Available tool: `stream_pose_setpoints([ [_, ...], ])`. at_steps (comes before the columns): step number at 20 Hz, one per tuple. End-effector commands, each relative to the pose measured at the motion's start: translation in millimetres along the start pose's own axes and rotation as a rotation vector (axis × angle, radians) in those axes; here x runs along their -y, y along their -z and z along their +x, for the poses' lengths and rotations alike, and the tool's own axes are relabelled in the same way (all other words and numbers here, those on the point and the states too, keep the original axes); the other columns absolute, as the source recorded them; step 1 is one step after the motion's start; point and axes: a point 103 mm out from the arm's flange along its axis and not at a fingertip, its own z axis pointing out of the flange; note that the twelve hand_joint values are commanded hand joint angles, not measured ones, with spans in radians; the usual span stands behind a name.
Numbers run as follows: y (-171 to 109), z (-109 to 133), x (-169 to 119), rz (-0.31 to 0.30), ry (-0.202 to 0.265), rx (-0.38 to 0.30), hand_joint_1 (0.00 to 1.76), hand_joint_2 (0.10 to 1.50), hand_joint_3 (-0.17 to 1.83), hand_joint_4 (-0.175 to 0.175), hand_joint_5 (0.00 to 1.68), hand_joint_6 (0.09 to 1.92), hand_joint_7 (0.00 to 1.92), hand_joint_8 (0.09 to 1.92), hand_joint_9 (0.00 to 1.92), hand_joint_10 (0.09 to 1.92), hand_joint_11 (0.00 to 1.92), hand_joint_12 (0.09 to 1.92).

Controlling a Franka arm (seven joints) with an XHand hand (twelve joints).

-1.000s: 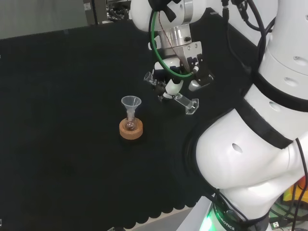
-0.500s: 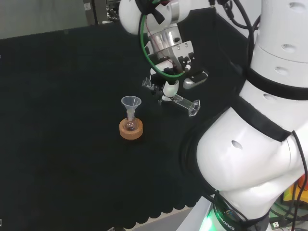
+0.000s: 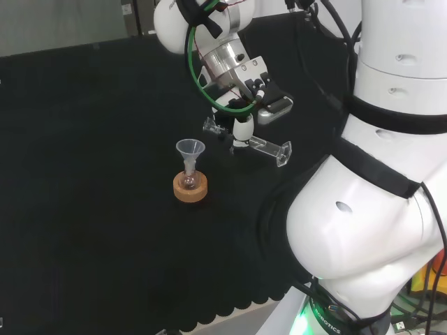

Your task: Pour the water from the graduated cylinder into the round-bottom flask.

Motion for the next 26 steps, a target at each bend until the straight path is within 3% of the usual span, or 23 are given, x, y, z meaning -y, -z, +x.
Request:
stream_pose_setpoints([
  [1, 3, 7, -1, 0.047, -0.012, 0.062, 1.26, 1.11, 0.00, -0.175, 0.97, 1.03, 1.00, 1.00, 1.44, 0.09, 1.22, 0.75],
  [18, 12, 21, -3, 0.148, -0.080, 0.171, 1.26, 1.12, 0.00, -0.175, 0.96, 1.03, 1.00, 1.01, 1.44, 0.09, 1.22, 0.75],
  [26, 12, 25, -4, 0.174, -0.098, 0.184, 1.26, 1.12, 0.00, -0.175, 0.96, 1.03, 1.00, 1.01, 1.44, 0.09, 1.22, 0.75],
])
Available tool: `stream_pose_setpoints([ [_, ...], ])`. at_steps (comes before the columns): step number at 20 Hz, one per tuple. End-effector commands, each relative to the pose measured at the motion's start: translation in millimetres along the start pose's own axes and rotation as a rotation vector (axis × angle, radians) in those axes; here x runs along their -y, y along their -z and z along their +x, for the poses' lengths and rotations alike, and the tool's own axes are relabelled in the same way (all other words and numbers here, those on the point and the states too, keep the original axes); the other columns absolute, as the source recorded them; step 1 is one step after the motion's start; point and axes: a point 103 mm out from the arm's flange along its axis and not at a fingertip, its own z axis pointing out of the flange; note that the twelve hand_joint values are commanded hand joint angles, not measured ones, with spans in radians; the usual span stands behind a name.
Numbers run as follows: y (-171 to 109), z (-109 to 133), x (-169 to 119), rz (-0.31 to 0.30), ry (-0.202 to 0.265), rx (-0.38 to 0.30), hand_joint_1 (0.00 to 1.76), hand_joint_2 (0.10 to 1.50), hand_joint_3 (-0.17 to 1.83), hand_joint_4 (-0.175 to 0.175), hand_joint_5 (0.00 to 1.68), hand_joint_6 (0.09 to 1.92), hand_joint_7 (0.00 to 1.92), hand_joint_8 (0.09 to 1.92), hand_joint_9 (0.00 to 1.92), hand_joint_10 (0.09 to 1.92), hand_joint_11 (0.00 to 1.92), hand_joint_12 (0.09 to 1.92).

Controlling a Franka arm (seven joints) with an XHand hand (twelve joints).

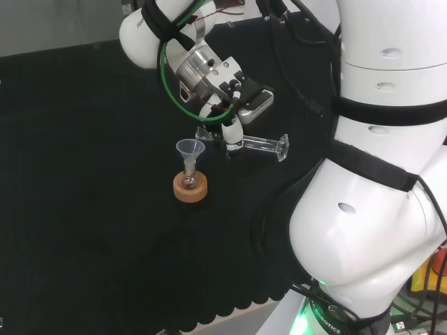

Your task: Pour the water from the graduated cylinder into the round-bottom flask.

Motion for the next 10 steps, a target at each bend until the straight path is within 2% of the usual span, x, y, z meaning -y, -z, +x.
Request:
stream_pose_setpoints([
  [1, 0.3, 2.0, 0.2, 0.025, -0.014, 0.016, 1.26, 1.12, 0.00, -0.175, 0.96, 1.03, 1.00, 1.01, 1.44, 0.09, 1.22, 0.75],
  [10, 4.3, 8.6, 1.4, 0.066, -0.032, 0.050, 1.26, 1.12, 0.00, -0.175, 0.96, 1.04, 1.00, 1.01, 1.44, 0.09, 1.22, 0.74],
])
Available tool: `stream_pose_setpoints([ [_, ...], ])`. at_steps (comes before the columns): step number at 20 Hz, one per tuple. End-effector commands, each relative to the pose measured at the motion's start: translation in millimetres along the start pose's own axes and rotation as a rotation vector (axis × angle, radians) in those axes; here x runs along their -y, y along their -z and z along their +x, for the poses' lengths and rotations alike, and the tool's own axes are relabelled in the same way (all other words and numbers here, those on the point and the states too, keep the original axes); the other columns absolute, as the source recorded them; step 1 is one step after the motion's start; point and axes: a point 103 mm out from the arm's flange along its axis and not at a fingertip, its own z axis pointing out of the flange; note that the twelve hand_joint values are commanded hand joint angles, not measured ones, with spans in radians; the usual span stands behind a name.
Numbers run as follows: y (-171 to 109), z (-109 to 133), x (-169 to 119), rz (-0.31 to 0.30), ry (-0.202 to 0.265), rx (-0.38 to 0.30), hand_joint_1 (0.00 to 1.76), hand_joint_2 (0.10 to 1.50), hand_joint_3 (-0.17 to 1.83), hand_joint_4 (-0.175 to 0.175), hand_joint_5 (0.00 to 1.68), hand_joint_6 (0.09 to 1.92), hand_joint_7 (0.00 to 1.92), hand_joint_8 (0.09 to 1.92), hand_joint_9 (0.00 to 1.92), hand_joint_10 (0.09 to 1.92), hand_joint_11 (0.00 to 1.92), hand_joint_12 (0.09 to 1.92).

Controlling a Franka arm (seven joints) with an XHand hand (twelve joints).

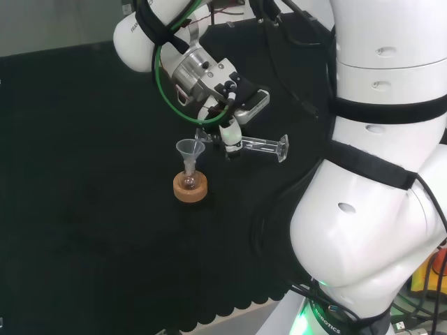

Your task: Pour the water from the graduated cylinder into the round-bottom flask.

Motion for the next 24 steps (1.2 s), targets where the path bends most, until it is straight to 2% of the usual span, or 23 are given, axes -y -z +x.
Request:
stream_pose_setpoints([
  [1, 3, 3, 2, 0.029, -0.017, 0.029, 1.26, 1.12, 0.00, -0.175, 0.96, 1.04, 1.00, 1.01, 1.44, 0.09, 1.22, 0.74],
  [15, 11, 9, 5, 0.078, -0.056, 0.075, 1.26, 1.12, 0.00, -0.175, 0.96, 1.04, 0.99, 1.02, 1.44, 0.09, 1.22, 0.74],
  [24, 16, 12, 5, 0.141, -0.103, 0.112, 1.26, 1.12, 0.00, -0.175, 0.95, 1.04, 0.99, 1.02, 1.45, 0.09, 1.22, 0.74],
])
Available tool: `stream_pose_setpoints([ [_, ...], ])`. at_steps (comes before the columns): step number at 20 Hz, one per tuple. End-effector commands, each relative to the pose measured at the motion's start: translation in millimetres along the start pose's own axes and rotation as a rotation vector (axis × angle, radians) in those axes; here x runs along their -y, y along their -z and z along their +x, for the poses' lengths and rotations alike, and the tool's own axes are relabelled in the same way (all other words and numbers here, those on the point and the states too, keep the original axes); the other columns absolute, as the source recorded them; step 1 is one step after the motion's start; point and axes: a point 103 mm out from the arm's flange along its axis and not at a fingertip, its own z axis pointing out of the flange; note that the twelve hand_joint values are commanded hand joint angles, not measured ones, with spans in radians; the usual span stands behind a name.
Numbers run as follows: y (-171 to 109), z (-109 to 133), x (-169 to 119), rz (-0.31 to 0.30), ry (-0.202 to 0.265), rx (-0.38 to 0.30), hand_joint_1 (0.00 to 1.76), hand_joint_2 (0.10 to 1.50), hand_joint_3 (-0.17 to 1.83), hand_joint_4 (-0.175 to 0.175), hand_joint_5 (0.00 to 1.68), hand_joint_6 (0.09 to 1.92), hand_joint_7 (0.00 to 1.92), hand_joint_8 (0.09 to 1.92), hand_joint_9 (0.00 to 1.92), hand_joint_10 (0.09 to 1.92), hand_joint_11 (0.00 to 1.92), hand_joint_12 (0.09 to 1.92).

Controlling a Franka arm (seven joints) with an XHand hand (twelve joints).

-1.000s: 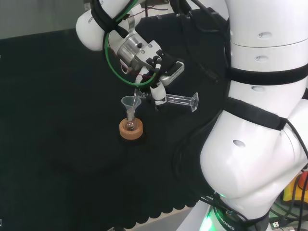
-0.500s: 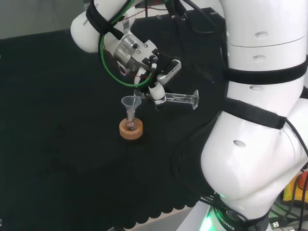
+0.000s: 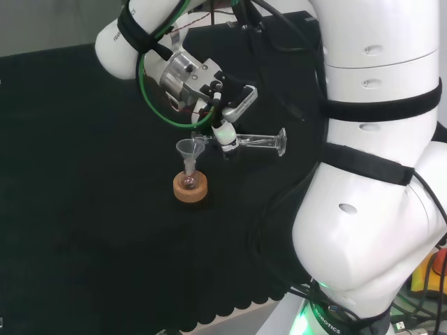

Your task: Pour the water from the graduated cylinder into the round-bottom flask.

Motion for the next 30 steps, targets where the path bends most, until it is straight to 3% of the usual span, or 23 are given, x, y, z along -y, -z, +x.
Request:
stream_pose_setpoints([
  [1, 3.6, 0.5, 1.4, 0.038, -0.035, 0.026, 1.26, 1.12, 0.00, -0.175, 0.95, 1.04, 0.99, 1.02, 1.45, 0.09, 1.22, 0.74],
  [30, 8.2, -2.4, 2.6, 0.121, -0.103, 0.045, 1.26, 1.12, 0.00, -0.175, 0.95, 1.06, 0.98, 1.03, 1.45, 0.09, 1.22, 0.74],
])
